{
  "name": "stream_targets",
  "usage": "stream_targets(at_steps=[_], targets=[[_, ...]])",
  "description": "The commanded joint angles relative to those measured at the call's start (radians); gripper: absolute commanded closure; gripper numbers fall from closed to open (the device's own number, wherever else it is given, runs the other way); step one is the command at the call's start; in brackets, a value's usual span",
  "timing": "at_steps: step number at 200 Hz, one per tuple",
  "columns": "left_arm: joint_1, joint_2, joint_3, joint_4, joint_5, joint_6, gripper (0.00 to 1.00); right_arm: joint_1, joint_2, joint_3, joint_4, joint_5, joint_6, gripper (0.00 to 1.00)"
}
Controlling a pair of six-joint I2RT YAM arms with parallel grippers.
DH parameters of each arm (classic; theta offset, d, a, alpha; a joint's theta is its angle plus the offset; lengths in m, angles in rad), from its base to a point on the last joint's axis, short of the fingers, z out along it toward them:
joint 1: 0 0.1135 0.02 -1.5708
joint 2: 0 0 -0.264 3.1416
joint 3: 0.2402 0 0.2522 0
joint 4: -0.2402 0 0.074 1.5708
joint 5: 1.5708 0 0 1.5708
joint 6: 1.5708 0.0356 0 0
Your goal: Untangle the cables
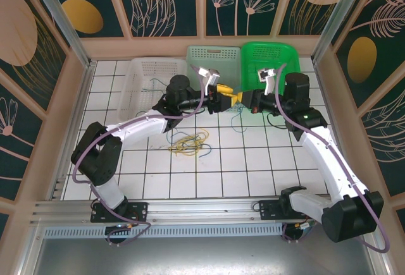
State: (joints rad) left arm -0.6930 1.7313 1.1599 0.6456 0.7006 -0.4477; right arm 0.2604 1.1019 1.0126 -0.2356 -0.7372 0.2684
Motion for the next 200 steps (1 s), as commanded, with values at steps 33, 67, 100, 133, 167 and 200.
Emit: stream_targets(at_steps=[33, 67, 100, 133, 167, 200], targets=[[-0.003, 0.023, 0.021, -0.053, -0.08, 0.061, 0.33, 0.016, -0.009, 0.035, 0.011, -0.142, 0.014, 1.0], [-0.003, -0.01, -0.011, -0.083, -0.137, 0.144, 0.3, 0.011, -0.005, 0.049, -0.008, -0.141, 0.016, 1.0], [-0.002, -0.011, -0.015, -0.14, -0.16, 0.219, 0.37, 0.006, -0.002, 0.053, -0.002, -0.154, 0.028, 1.0], [-0.003, -0.012, -0.031, -0.134, -0.175, 0.235, 0.39, 0.004, -0.001, 0.06, -0.011, -0.153, 0.025, 1.0], [-0.003, -0.012, -0.041, -0.121, -0.206, 0.237, 0.38, 0.002, -0.003, 0.061, -0.012, -0.157, 0.029, 1.0], [-0.002, 0.018, -0.005, -0.102, -0.174, 0.211, 0.38, 0.002, 0.005, 0.055, -0.006, -0.175, 0.036, 1.0]])
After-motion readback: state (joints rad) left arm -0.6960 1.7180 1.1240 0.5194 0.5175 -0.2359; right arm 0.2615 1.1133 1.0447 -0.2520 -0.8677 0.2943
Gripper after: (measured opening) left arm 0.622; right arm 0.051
